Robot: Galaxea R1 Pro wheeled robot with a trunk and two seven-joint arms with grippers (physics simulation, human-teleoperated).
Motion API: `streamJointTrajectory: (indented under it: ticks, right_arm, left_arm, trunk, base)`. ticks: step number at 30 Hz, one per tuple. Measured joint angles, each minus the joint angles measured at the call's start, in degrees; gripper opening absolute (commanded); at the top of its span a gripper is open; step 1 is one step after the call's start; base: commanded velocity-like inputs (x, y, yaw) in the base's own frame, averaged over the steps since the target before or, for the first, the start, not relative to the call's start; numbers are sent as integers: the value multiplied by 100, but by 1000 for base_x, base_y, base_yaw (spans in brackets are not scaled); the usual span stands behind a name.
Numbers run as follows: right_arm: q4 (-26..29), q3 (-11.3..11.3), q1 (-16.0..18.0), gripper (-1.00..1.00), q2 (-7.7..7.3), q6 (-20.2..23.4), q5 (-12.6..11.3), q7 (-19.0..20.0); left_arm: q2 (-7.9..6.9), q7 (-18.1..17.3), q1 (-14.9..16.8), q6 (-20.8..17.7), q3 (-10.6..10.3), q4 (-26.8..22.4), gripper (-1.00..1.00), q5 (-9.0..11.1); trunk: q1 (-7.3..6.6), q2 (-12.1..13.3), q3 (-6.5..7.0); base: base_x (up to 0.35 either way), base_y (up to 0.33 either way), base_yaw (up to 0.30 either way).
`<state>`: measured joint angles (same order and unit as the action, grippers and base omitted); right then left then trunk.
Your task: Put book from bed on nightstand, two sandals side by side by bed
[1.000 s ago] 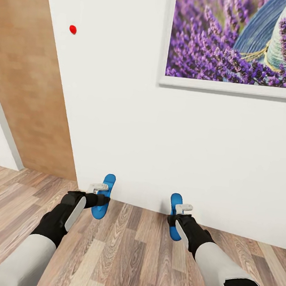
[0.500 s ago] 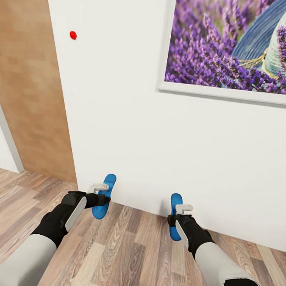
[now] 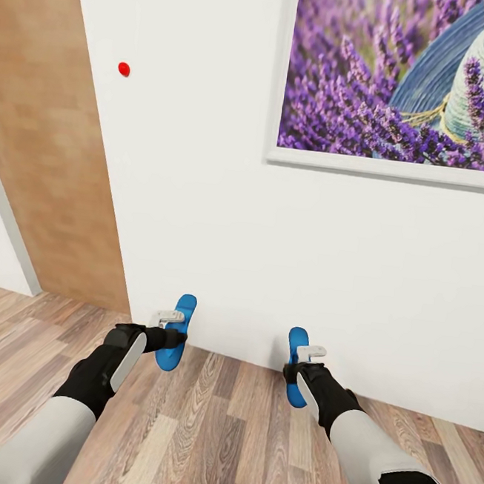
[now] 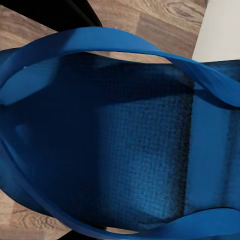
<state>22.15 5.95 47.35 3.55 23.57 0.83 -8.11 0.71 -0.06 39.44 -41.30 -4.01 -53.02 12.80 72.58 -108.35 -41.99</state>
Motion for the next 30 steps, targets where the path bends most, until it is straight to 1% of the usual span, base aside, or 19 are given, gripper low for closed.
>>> streamJointTrajectory:
  ticks: [9, 14, 19, 30]
  right_arm:
    - [0, 0, 0, -100, -2, 0, 0, 0]
    - [-1, 0, 0, -100, -6, 0, 0, 0]
    - [0, 0, -4, -100, -1, 0, 3, 0]
    - [0, 0, -57, -100, 0, 0, 7, 0]
  left_arm:
    - [0, 0, 0, 0, -6, 0, -100, 1]
    - [0, 0, 0, 6, -80, 0, -100, 2]
    - [0, 0, 0, 70, -112, 2, -100, 0]
    - [0, 0, 1, 209, -152, 351, -100, -1]
  trunk:
    - [-198, 361, 162]
    - [-308, 562, 251]
    - [-417, 762, 341]
    - [-659, 1203, 539]
  base:
    - [0, 0, 0]
    - [0, 0, 0]
    - [0, 0, 0]
    - [0, 0, 0]
